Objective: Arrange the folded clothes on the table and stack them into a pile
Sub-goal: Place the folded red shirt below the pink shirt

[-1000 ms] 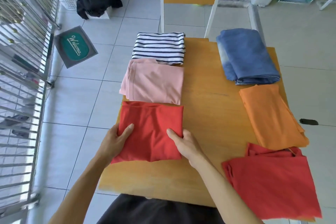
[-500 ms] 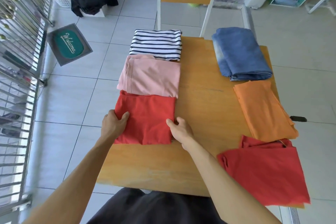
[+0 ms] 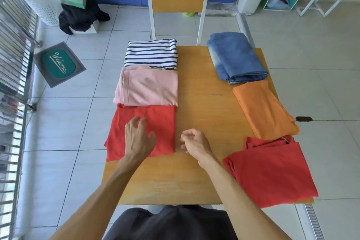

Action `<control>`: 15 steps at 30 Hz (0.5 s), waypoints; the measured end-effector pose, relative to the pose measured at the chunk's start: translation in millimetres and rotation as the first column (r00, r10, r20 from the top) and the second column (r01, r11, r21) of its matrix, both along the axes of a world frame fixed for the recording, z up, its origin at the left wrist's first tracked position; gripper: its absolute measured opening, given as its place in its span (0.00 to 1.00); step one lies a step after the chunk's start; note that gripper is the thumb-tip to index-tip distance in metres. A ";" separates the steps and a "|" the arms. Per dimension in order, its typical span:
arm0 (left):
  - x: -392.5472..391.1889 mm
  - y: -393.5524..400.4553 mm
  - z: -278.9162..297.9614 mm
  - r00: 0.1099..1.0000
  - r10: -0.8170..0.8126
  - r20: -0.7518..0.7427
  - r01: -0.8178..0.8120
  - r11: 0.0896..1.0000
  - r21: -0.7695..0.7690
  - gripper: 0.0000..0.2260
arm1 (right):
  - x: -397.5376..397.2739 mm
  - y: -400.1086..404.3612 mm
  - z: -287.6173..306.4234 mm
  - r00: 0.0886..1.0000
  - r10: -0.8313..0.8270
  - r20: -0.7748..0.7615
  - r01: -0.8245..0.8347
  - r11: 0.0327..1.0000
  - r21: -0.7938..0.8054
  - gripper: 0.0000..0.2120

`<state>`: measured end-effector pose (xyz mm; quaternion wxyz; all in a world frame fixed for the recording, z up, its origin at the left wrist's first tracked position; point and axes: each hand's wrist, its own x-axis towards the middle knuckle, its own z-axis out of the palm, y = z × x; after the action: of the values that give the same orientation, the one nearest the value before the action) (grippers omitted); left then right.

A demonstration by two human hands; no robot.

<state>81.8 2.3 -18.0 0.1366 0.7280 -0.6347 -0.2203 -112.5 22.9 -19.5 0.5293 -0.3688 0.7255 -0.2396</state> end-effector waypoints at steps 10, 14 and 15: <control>-93.5 15.5 11.1 0.953 -0.244 -0.181 0.255 0.966 0.040 0.19 | -77.6 25.8 18.4 0.966 -0.257 0.019 0.258 0.963 -0.081 0.05; -129.1 13.5 18.2 0.931 -0.284 -0.230 0.302 0.952 0.046 0.17 | -123.0 36.1 23.8 0.904 -0.426 0.035 0.427 0.900 -0.087 0.05; -137.9 10.6 18.8 0.924 -0.302 -0.233 0.322 0.945 0.054 0.16 | -134.1 37.9 25.1 0.887 -0.460 0.040 0.461 0.883 -0.089 0.05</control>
<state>-56.1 12.9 0.8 0.1364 0.5940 -0.7125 -0.3478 -246.6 60.8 5.6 0.4454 -0.2089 0.7754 -0.3959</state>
